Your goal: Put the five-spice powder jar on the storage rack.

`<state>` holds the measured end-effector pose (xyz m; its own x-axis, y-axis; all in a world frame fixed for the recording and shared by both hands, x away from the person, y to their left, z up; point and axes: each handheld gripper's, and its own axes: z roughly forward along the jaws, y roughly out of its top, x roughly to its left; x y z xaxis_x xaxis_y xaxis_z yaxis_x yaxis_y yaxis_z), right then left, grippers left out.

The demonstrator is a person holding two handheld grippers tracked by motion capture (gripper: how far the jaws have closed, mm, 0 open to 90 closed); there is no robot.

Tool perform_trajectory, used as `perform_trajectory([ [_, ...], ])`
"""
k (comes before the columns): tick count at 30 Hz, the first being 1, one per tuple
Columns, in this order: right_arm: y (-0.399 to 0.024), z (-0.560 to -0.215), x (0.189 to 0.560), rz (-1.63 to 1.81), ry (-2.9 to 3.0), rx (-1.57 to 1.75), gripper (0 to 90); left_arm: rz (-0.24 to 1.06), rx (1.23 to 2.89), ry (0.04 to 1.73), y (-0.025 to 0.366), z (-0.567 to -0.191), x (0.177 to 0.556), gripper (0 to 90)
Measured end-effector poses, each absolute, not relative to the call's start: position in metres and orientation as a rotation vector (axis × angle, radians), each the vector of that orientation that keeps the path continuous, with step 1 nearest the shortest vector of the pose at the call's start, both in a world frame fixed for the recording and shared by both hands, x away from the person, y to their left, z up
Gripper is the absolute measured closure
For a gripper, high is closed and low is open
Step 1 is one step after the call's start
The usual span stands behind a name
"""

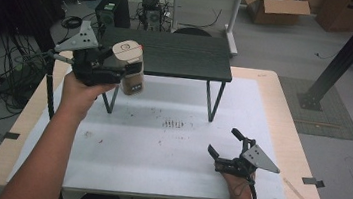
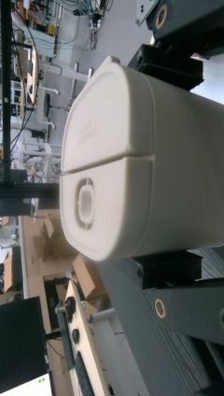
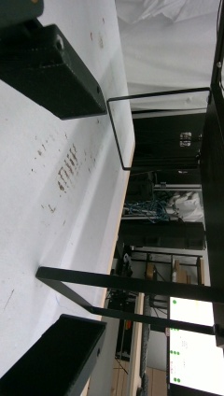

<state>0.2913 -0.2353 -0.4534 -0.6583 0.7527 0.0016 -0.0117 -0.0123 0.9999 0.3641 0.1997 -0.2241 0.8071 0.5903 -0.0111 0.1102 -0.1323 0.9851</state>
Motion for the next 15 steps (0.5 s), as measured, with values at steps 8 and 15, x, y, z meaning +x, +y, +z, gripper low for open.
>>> perform_trajectory([
  [8,-0.235,-0.453,0.292,1.726,1.706,0.772,0.0,0.449,1.67,0.552,0.198,-0.216,0.371,31.8],
  [15,-0.235,-0.453,0.292,1.726,1.703,0.773,0.0,0.449,1.662,0.555,0.198,-0.207,0.38,31.8],
])
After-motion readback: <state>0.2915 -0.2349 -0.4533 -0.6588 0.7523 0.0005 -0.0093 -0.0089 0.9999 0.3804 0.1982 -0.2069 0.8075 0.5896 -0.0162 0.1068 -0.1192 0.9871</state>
